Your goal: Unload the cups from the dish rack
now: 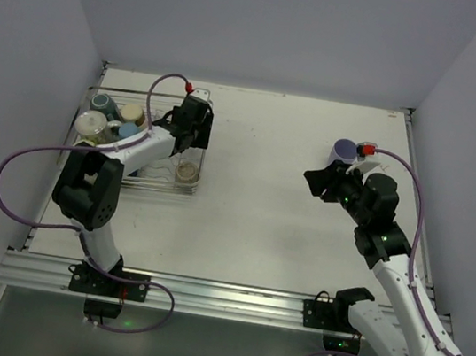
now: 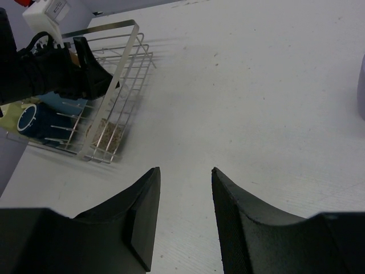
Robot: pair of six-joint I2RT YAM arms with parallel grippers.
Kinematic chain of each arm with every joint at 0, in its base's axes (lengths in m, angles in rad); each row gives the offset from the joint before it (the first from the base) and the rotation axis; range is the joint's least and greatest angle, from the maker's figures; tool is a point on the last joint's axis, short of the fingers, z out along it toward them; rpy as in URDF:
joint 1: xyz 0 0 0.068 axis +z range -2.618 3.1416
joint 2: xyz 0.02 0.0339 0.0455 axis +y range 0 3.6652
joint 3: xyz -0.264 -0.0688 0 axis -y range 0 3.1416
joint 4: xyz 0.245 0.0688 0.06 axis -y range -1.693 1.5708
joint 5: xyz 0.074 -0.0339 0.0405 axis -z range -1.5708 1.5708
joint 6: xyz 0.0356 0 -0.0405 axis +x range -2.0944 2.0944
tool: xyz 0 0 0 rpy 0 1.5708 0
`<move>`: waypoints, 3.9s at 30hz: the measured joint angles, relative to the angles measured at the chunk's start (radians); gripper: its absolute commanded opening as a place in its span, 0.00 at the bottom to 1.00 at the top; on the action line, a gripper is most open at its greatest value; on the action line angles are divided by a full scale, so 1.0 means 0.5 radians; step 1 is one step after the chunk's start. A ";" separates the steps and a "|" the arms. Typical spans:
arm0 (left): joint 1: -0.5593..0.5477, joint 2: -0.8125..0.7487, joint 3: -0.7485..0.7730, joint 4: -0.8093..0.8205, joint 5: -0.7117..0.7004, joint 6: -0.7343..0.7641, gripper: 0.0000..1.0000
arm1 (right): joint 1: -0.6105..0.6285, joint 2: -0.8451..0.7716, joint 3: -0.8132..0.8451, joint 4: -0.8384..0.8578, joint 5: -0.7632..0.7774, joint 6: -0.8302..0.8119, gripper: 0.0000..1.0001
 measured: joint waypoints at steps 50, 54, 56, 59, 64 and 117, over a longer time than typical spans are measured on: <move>0.011 -1.795 -1.401 1.379 1.623 -1.355 0.05 | 1.017 0.777 -0.171 1.602 -0.111 1.046 0.53; 0.008 -1.785 -1.438 1.455 1.663 -1.398 0.28 | 1.071 0.816 -0.141 1.675 -0.077 1.054 0.28; 0.008 -1.781 -1.457 1.479 1.662 -1.411 0.62 | 1.081 0.816 -0.140 1.706 -0.067 1.070 0.12; 0.002 -1.783 -1.458 1.402 1.665 -1.373 0.91 | 1.097 0.797 -0.119 1.740 -0.050 1.064 0.00; -0.003 -1.806 -1.276 0.988 1.558 -1.106 1.00 | 1.077 0.672 -0.060 1.312 0.138 0.874 0.00; -0.003 -1.843 -1.089 -0.213 0.736 -0.029 0.64 | -0.127 0.690 0.680 -0.911 0.517 -0.177 0.62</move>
